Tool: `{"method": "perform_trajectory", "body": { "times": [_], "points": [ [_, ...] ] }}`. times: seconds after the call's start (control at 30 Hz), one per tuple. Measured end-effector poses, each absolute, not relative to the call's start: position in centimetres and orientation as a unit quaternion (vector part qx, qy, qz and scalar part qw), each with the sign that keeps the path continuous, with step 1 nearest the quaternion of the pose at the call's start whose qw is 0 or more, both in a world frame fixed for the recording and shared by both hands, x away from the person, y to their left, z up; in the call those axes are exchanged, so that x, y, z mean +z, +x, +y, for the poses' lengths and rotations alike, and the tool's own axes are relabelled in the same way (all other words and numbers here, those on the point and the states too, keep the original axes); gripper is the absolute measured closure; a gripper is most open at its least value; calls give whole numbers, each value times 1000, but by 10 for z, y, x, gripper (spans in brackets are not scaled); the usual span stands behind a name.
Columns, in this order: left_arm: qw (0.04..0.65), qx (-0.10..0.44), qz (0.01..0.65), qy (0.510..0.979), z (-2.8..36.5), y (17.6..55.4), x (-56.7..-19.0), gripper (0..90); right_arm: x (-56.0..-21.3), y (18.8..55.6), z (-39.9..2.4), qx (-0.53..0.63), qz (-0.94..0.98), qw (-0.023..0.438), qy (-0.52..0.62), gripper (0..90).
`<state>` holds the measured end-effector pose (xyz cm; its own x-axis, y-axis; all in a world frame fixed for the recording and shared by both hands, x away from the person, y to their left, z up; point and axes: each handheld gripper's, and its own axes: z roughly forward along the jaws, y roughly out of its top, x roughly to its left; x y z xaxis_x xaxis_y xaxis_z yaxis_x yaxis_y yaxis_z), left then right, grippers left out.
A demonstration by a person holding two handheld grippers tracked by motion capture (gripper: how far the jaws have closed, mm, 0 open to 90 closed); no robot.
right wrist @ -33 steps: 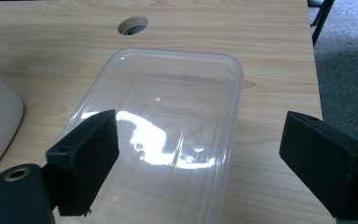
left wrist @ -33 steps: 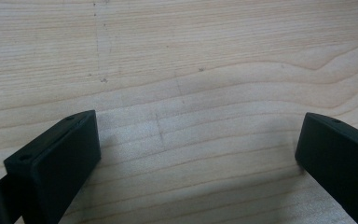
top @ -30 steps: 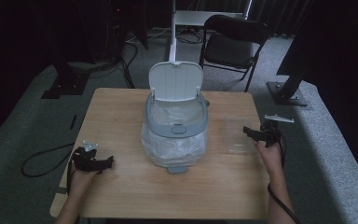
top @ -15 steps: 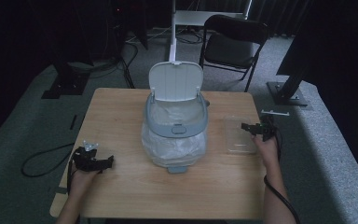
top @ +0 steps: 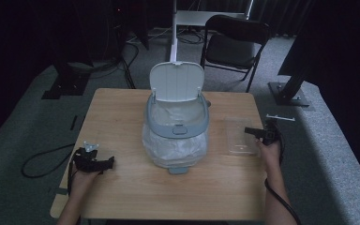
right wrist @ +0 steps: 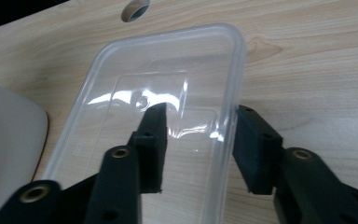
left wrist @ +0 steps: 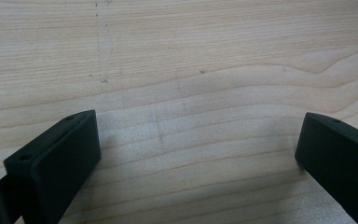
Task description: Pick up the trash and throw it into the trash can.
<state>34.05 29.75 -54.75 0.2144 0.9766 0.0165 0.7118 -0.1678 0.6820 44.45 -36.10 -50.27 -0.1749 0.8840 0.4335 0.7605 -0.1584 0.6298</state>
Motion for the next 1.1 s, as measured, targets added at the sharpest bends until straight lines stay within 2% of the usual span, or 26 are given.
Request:
{"method": "perform_trajectory", "body": {
  "times": [0.07,0.1,0.2,0.3,0.47,0.57,0.7,1.1],
  "points": [
    [281,236,581,727,297,341,-548,7,-503,444,-362,418,641,69,641,608],
    [281,236,581,727,298,341,-548,7,-502,443,-362,418,640,69,641,667],
    [281,236,581,727,297,341,-548,7,-500,440,-362,431,633,65,640,729],
    [281,236,581,727,297,341,-548,7,-494,437,-360,450,630,56,630,771],
    [281,236,581,727,297,341,-548,7,-479,427,-348,472,638,65,605,848],
    [281,236,581,727,298,341,-548,7,-472,422,-343,491,638,64,589,853],
    [281,236,581,727,297,341,-548,7,-459,411,-327,489,657,98,566,855],
    [282,235,578,729,298,341,-548,7,-439,390,-329,509,654,130,545,856]
  ]
}}
